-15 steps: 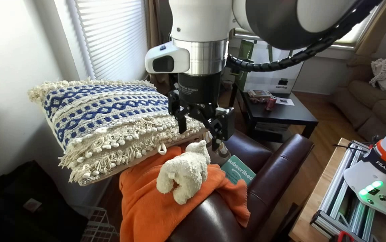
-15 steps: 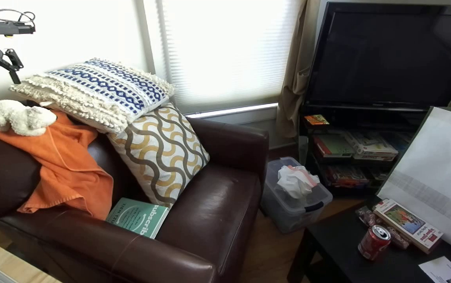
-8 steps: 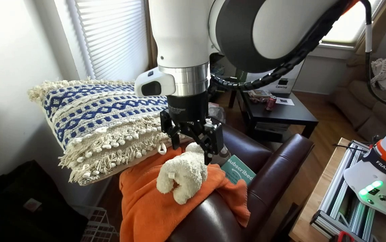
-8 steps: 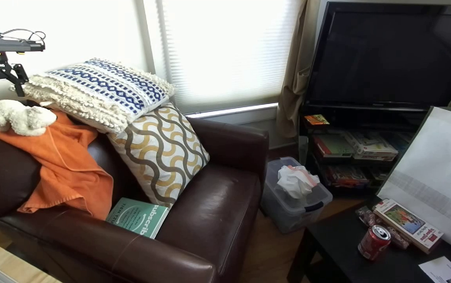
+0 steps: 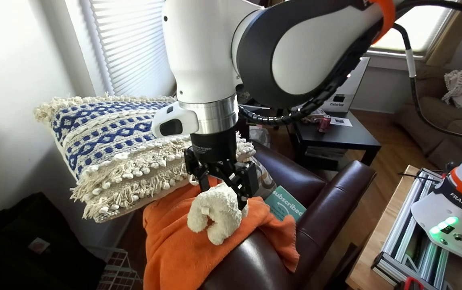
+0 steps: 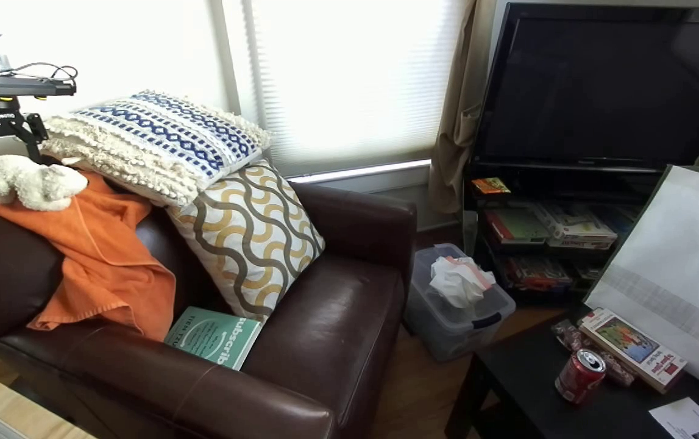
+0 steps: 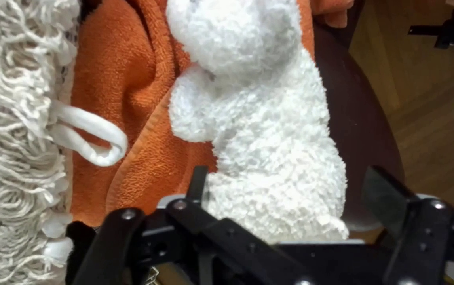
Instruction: Put the white teddy bear on the sofa
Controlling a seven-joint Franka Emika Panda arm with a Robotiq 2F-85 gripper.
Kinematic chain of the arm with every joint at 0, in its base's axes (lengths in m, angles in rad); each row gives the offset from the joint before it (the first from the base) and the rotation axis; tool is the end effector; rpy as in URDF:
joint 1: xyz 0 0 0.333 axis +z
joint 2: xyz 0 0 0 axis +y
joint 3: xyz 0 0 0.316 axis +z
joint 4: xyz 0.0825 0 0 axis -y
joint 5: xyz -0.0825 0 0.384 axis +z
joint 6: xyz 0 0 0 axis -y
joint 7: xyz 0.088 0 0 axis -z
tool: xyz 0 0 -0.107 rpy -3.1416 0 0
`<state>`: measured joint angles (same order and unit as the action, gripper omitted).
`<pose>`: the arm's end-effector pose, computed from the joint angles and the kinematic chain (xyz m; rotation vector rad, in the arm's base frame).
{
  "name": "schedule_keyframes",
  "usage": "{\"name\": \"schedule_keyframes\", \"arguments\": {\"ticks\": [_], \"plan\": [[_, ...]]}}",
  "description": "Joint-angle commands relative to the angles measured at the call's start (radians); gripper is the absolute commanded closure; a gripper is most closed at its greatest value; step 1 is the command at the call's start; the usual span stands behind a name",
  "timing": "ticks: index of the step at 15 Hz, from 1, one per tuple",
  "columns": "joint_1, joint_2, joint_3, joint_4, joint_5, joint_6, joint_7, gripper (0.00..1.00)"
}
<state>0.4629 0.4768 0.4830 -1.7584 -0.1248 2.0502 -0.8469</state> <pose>0.4005 0.4996 0.3126 -1.8536 -2.3978 0.2005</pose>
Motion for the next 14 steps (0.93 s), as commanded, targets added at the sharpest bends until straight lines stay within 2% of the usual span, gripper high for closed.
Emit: {"name": "schedule_keyframes", "arguments": {"ticks": [1,2,4,11,13,14], "plan": [[0.011,0.047,-0.007,0.049,-0.002,-0.038,-0.029,0.02],[0.012,0.052,-0.009,0.055,-0.004,-0.045,-0.029,0.26],[0.014,0.063,-0.011,0.068,-0.006,-0.061,-0.036,0.3],[0.024,0.039,-0.019,0.087,-0.017,-0.17,-0.012,0.84],[0.032,-0.023,-0.03,0.053,-0.037,-0.206,0.047,0.97],[0.033,-0.06,-0.036,0.026,-0.044,-0.218,0.091,0.99]]}}
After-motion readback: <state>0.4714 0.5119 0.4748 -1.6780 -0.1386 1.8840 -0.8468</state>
